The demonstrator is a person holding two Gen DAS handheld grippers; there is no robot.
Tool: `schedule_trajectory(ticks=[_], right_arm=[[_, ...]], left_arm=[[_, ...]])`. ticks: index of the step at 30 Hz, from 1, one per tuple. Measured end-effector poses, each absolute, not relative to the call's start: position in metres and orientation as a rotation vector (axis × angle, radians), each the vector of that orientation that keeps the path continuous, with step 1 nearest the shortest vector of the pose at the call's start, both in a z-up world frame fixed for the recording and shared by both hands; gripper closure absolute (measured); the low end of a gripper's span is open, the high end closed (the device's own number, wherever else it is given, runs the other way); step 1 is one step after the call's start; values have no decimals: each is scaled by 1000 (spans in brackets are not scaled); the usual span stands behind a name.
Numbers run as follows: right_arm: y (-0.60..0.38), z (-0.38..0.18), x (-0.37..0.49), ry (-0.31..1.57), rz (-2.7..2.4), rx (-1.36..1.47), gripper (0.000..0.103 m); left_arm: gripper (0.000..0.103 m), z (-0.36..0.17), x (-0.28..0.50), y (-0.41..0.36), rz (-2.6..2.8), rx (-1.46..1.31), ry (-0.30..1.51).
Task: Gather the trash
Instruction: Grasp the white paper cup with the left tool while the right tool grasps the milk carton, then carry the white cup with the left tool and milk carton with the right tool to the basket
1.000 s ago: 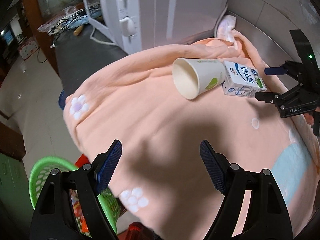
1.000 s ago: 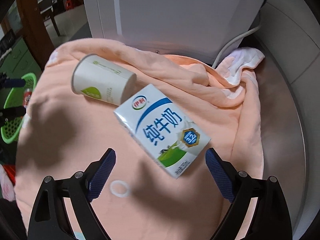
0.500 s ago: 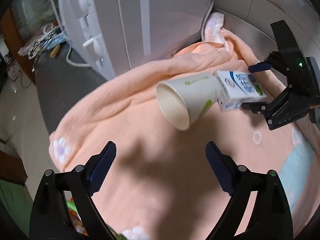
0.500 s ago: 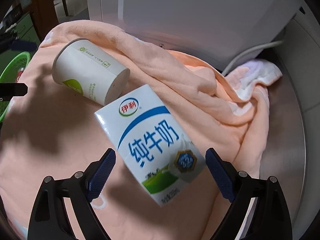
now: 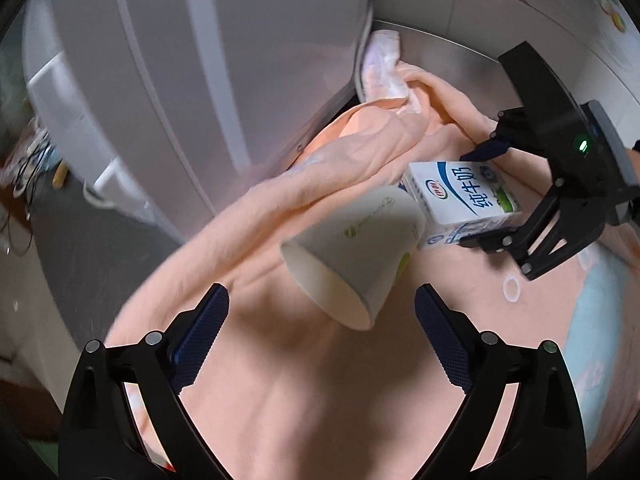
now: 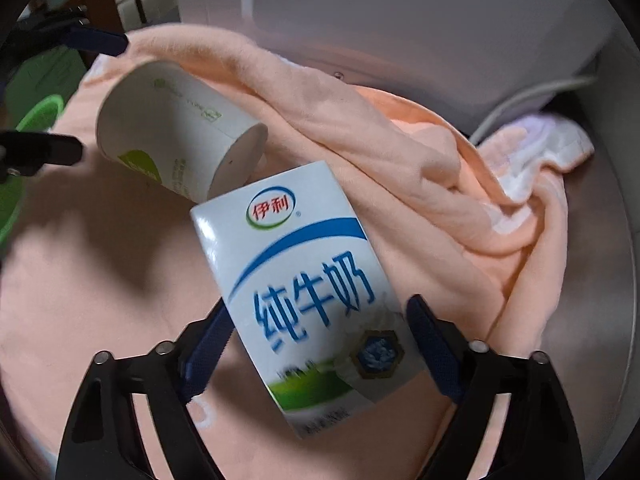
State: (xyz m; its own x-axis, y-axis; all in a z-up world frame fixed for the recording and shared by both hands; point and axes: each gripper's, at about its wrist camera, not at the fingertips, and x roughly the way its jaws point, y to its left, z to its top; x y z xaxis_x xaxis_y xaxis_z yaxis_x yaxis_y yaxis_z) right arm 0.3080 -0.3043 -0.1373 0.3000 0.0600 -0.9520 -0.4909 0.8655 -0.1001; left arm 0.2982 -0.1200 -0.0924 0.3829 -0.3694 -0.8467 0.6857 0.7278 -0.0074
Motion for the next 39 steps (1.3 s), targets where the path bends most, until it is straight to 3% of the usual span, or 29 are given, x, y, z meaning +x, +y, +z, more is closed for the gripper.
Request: schedule_trajectory(ticks=[5, 19, 24, 29, 32, 39], right_arm=[[-314, -131, 302, 1246, 397, -325, 33], [-316, -131, 296, 1260, 435, -255, 33], [-313, -132, 282, 1252, 423, -279, 26], [-305, -135, 283, 1242, 421, -267, 27], [-303, -134, 282, 1238, 411, -254, 36], [-292, -123, 268, 1208, 374, -209, 36]], left_arm=[[6, -96, 307, -128, -758, 427, 938], [7, -109, 318, -155, -897, 476, 927], [21, -115, 319, -157, -908, 480, 942], [24, -114, 314, -154, -898, 477, 922], [25, -113, 310, -153, -873, 482, 914], [27, -104, 289, -136, -784, 420, 903]])
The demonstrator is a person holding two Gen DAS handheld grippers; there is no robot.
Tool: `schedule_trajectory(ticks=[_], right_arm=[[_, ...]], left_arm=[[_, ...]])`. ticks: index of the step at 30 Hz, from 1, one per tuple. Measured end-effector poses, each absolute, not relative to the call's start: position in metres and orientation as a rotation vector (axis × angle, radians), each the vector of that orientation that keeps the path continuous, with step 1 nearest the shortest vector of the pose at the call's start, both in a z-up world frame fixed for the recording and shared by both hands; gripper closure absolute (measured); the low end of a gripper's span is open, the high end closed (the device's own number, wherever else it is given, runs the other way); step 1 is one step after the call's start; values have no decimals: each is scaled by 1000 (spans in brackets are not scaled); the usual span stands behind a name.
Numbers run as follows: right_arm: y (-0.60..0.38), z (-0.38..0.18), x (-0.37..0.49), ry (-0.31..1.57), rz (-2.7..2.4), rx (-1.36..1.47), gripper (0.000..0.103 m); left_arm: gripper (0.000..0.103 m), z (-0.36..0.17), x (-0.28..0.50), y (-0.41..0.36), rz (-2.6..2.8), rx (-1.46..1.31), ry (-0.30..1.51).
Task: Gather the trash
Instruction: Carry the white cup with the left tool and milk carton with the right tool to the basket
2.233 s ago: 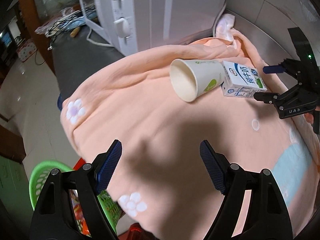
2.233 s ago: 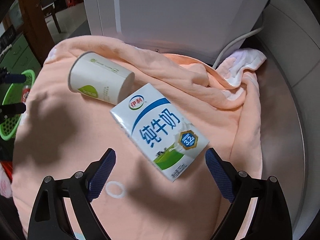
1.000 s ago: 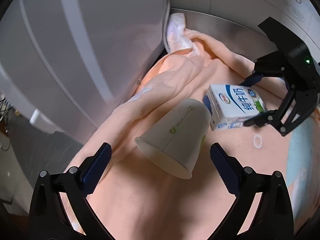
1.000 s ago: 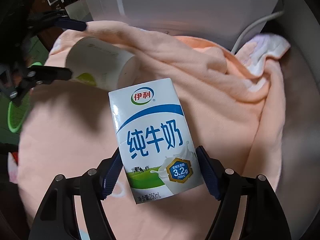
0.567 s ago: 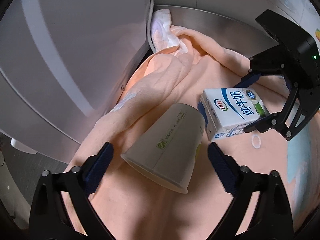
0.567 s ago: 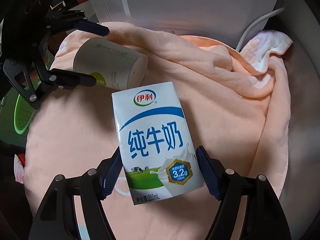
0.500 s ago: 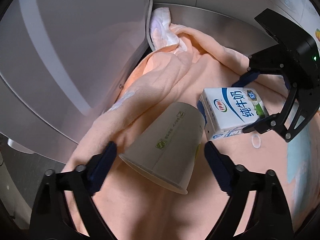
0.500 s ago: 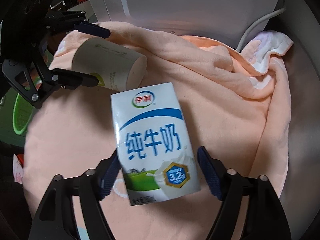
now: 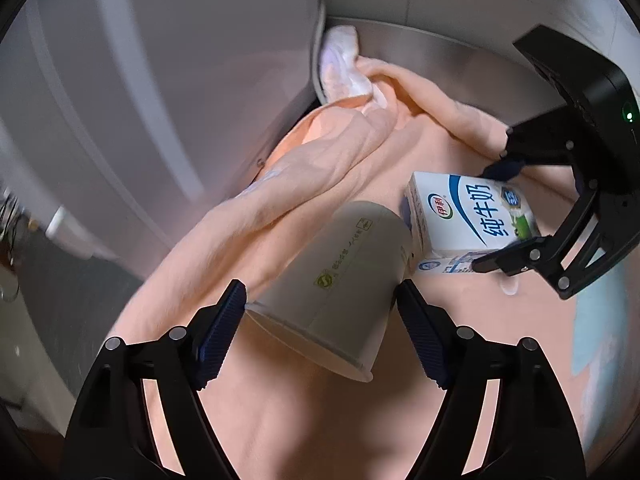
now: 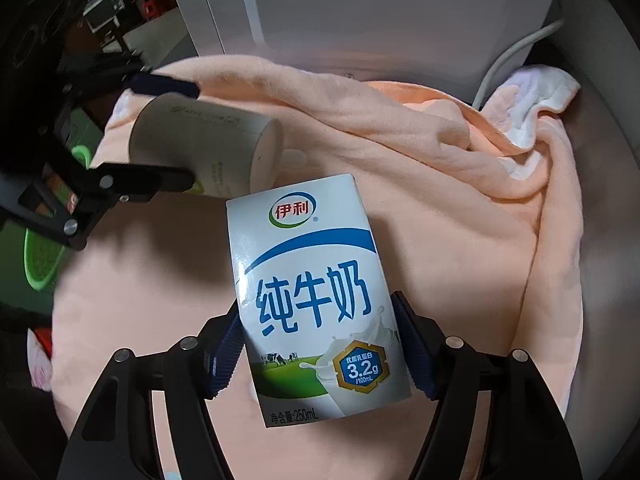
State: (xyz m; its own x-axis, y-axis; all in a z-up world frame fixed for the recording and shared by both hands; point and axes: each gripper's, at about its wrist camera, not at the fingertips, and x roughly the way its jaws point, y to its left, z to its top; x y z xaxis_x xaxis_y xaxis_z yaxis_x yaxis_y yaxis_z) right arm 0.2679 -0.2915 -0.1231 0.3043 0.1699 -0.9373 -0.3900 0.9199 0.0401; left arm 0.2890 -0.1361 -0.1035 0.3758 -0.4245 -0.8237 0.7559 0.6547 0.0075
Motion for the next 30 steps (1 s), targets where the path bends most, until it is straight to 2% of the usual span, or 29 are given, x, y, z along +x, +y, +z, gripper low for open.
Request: schedule_trajectory(ticks=[9, 20, 30], right_arm=[[-270, -99, 226, 1152, 367, -205, 36], [-208, -77, 183, 1072, 464, -157, 36], [-124, -81, 169, 1055, 605, -159, 36]], left_arm=[[28, -80, 244, -85, -679, 314, 885], [30, -48, 182, 14, -428, 159, 848], [30, -55, 135, 120, -136, 58, 877]])
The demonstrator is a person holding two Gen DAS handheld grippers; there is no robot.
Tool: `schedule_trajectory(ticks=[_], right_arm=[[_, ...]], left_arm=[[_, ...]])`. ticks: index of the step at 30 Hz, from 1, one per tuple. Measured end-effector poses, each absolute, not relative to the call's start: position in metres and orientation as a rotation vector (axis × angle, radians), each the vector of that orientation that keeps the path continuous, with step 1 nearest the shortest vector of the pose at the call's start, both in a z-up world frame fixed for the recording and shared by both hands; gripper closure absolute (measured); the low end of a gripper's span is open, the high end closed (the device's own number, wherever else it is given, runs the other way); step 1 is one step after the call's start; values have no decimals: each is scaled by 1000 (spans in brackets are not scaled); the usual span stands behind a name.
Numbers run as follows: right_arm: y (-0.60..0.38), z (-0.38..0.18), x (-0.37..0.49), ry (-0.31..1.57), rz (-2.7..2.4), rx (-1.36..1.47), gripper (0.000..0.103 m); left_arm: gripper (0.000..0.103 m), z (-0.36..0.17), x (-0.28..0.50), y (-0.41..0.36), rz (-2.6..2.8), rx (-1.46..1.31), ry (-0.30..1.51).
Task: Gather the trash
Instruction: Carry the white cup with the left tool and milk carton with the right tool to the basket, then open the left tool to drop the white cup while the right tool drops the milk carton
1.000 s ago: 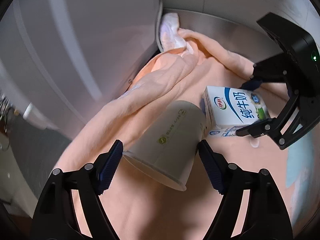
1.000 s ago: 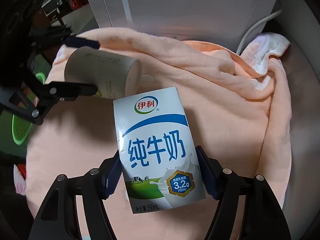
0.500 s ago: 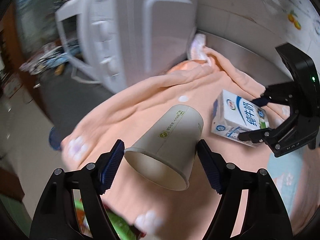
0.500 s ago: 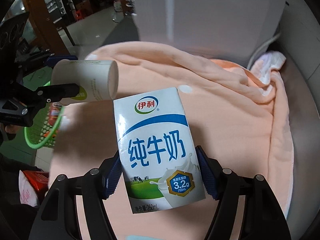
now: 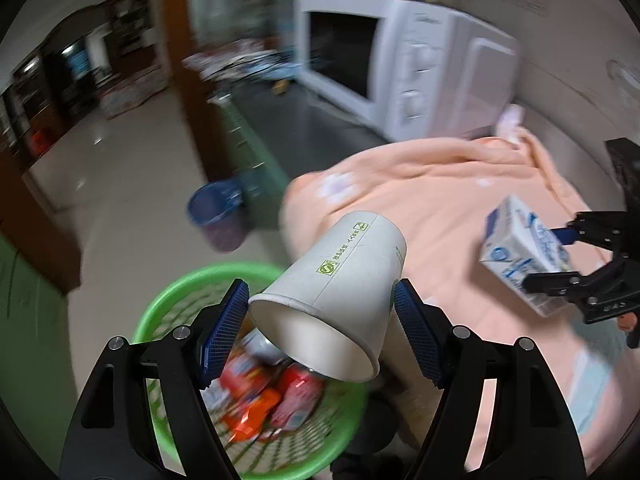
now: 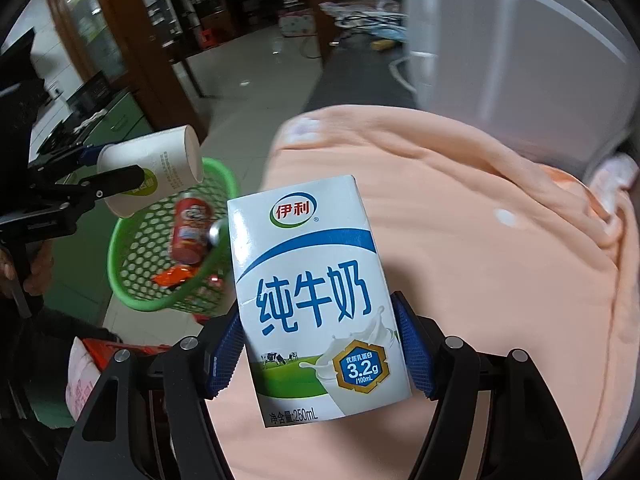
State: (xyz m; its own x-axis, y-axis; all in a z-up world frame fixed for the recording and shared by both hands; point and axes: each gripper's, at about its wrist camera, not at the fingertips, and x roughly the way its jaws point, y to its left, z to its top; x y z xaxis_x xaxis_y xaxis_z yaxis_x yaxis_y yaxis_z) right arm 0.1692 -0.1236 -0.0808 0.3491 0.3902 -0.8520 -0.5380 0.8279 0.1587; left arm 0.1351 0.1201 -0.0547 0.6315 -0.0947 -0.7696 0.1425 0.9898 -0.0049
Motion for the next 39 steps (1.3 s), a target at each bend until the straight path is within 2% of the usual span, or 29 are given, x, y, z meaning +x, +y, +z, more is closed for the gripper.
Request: schedule_trajectory(ticks=[8, 23, 25, 30, 39], right_arm=[[-56, -85, 168, 1064, 702, -147, 36], [30, -108, 178, 1114, 783, 8, 36], [34, -110, 178, 1116, 790, 29, 36], [33, -106, 173, 1101, 797, 50, 28], [-6, -78, 152, 997, 709, -30, 23]], left_arm=[[29, -90, 117, 185, 37, -20, 992], [23, -111, 93, 218, 164, -63, 1052], [22, -111, 93, 219, 173, -65, 1053], [17, -106, 90, 218, 185, -68, 1050], [9, -89, 84, 190, 166, -52, 1020]])
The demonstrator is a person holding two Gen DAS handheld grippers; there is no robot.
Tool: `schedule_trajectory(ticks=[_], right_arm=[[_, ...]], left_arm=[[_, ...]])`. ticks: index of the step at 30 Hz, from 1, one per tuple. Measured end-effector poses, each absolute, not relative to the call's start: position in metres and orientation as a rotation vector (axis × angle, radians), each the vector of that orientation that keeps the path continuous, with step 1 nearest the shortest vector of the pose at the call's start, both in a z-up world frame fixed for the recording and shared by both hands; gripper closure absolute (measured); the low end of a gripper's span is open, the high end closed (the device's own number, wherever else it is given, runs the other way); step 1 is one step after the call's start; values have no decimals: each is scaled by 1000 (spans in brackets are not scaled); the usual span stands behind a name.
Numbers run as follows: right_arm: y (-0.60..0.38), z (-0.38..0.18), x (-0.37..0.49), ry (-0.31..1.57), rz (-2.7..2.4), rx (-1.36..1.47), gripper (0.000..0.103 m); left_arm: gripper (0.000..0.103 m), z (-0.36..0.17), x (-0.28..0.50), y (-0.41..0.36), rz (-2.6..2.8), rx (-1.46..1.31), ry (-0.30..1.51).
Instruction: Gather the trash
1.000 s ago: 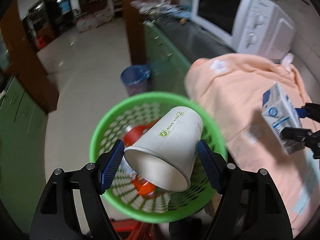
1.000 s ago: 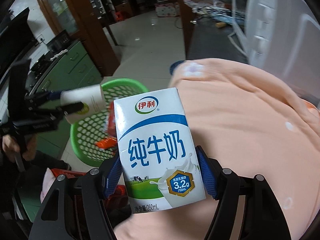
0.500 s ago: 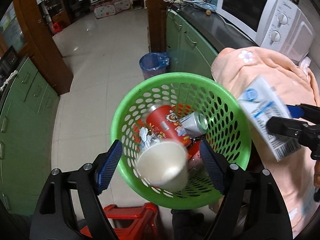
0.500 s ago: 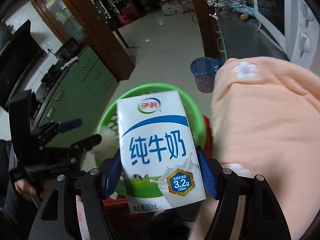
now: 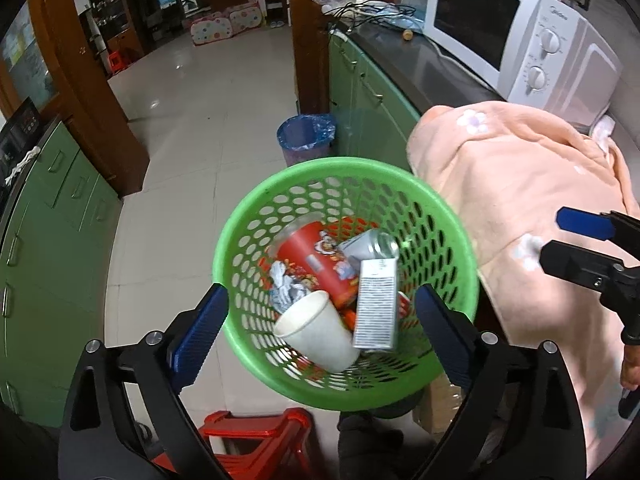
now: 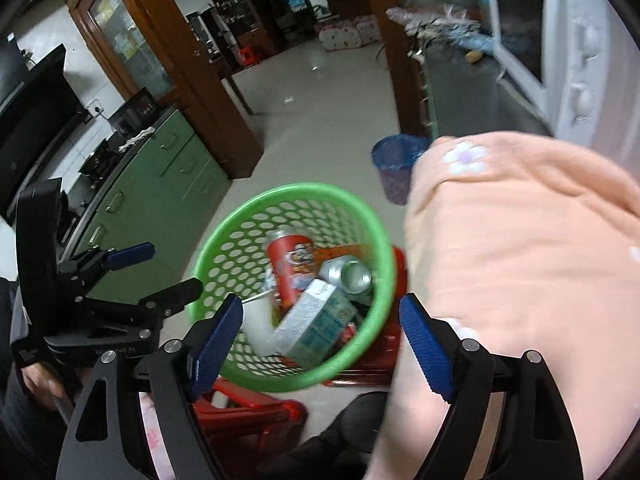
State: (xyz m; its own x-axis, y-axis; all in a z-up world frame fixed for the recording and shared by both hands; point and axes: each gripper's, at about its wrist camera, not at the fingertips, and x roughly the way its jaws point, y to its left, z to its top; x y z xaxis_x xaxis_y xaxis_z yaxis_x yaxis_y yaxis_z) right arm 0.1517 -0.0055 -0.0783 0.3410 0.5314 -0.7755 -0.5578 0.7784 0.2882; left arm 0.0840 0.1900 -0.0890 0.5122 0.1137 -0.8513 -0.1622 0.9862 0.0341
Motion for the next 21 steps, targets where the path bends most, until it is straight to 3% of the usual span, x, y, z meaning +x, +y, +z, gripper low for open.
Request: schedule_trajectory(ticks=[9, 21], right_arm=[[-62, -64, 124, 960, 535, -49, 16], [-138, -54, 78, 954, 312, 71, 15]], left_arm=[[6, -67, 76, 143, 109, -9, 978], [5, -42, 67, 80, 10, 37, 919]])
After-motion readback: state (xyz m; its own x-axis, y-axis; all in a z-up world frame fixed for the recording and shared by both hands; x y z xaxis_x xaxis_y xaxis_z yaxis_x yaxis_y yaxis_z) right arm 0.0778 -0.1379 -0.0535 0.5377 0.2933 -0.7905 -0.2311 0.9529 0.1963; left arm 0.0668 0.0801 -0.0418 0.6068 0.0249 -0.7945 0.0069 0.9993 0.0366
